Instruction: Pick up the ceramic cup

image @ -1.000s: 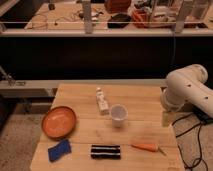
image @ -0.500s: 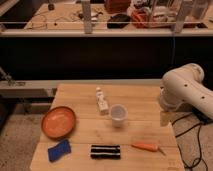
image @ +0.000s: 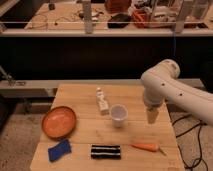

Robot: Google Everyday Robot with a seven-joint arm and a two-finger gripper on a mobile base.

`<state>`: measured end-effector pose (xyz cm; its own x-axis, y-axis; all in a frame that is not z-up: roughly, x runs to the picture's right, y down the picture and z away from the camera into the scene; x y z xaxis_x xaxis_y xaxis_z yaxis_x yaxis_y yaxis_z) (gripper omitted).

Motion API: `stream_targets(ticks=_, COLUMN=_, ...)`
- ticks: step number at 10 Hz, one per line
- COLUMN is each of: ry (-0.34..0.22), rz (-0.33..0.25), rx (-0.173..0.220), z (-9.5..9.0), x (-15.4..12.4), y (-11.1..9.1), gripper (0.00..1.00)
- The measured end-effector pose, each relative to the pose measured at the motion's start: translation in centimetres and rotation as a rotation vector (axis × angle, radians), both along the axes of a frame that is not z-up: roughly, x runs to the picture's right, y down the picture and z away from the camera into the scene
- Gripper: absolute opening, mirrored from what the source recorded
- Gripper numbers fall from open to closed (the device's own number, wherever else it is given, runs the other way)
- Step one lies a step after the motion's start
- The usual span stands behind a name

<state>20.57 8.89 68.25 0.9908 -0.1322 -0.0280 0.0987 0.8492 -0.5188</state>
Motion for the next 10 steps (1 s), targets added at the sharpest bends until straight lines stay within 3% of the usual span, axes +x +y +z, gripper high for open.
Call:
stream_targets(ticks=4, ry=-0.055, rz=-0.055, rx=-0.005, z=0.6, x=-3.6, y=0.5, gripper=0.8)
stream_targets(ticks=10, ry=-0.137, rz=-0.147, rx=-0.023, z=2.2, x=-5.4, y=1.5, gripper=0.8)
